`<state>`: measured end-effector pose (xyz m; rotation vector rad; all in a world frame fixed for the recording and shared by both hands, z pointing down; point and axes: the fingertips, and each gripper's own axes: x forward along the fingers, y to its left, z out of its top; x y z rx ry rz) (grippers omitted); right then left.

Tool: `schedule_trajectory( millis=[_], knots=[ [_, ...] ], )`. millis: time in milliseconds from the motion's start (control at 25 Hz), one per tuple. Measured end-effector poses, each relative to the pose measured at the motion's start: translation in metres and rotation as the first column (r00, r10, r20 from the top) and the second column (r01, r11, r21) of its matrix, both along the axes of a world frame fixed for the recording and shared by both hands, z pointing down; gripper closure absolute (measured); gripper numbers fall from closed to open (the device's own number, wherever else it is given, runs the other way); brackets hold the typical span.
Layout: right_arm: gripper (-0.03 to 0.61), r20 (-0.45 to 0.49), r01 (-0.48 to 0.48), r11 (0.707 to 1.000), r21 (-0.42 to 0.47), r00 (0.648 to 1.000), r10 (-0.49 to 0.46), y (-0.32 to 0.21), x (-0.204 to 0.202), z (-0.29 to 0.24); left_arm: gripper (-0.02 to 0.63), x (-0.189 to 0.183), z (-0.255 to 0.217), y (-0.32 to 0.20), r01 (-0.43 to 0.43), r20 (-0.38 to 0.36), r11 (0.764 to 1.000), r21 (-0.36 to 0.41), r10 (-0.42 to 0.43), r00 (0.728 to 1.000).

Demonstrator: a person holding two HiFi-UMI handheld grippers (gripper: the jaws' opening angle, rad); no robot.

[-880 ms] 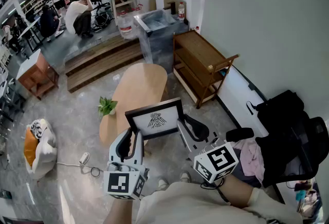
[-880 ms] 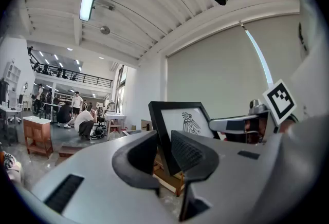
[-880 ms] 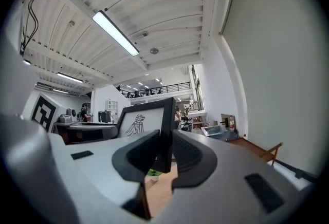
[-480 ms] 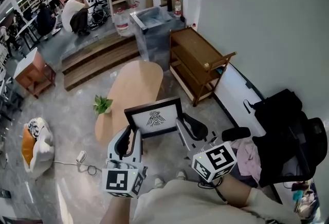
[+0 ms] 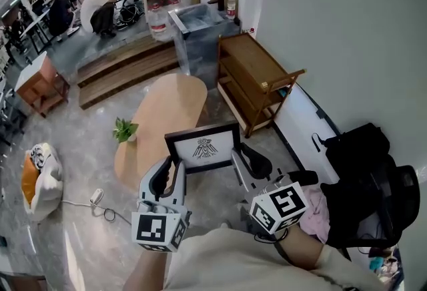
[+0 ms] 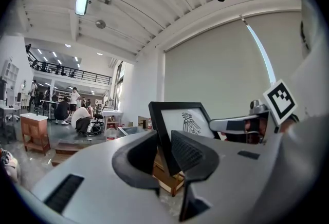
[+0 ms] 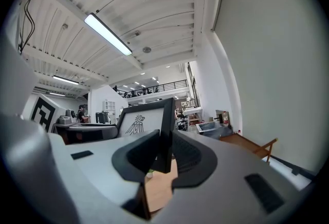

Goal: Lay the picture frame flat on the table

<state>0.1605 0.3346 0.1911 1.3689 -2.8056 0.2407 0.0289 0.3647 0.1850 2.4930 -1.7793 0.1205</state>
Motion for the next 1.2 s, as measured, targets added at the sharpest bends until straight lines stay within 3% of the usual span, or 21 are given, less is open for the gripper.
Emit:
schedule_trajectory(
  millis=[560,1200],
  knots=[
    [0.522,-0.006,-0.003,0.999,-0.042,1.0,0.003,-0.056,0.003,0.031,0.534,0.004,0.027,-0.056,-0.002,-0.005,1.0,-0.029,0.002,1.0],
    [0.522,-0.054,-0.016,0.991,-0.131,0.999,0.009,-0.232,-0.057,0.075,0.534,-0.057,0.072,-0.232,-0.021,-0.021,0.992,-0.122,0.018,1.0]
  ],
)
